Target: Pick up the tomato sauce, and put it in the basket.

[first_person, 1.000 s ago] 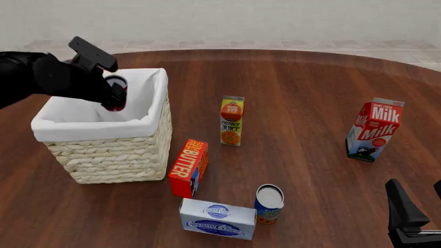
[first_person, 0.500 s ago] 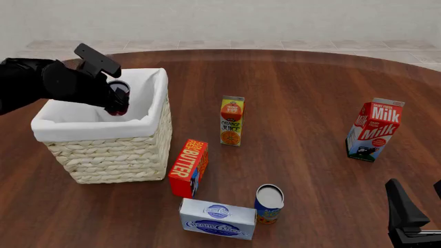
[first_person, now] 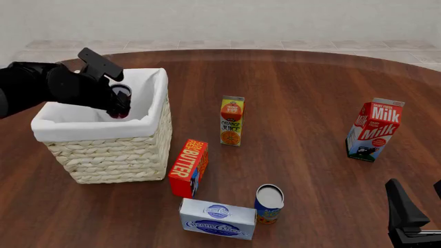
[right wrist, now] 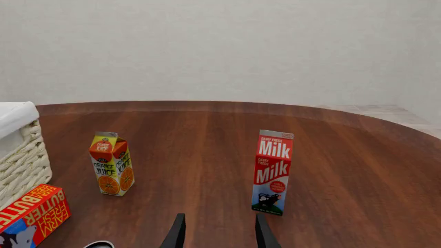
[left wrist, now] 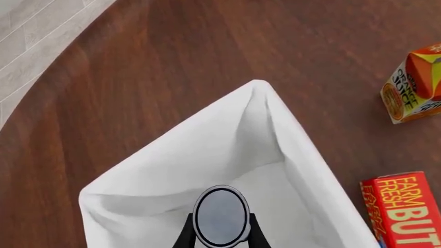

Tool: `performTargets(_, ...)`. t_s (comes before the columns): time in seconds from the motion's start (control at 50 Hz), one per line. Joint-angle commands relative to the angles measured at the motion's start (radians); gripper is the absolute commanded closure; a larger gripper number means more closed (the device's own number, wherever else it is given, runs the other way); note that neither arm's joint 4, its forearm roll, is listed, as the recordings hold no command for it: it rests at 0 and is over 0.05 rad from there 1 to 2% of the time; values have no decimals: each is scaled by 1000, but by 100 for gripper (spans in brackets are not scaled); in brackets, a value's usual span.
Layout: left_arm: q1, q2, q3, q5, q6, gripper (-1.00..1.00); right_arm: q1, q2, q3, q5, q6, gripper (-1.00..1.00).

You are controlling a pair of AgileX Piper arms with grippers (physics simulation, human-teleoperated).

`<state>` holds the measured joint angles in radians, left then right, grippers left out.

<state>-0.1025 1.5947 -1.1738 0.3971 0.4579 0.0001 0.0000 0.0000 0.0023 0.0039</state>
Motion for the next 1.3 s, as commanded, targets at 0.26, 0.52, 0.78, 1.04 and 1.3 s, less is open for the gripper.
performTargets(0.26,12,8,-3,-10,22,100,-1,2,0,-2,-2,-100)
performTargets(0.52,19,10,-9,-6,29,-100,0,2,0,-2,-2,-100)
performTargets(0.78,17,7,-6,-7,34,-100,-1,2,0,-2,-1,-100)
performTargets(1.04,14,-32,-26,17,20,-100,0,2,0,-2,-2,-100)
performTargets(1.3,13,-118,-53,44,-14,-100,-1,2,0,-2,-2,-100)
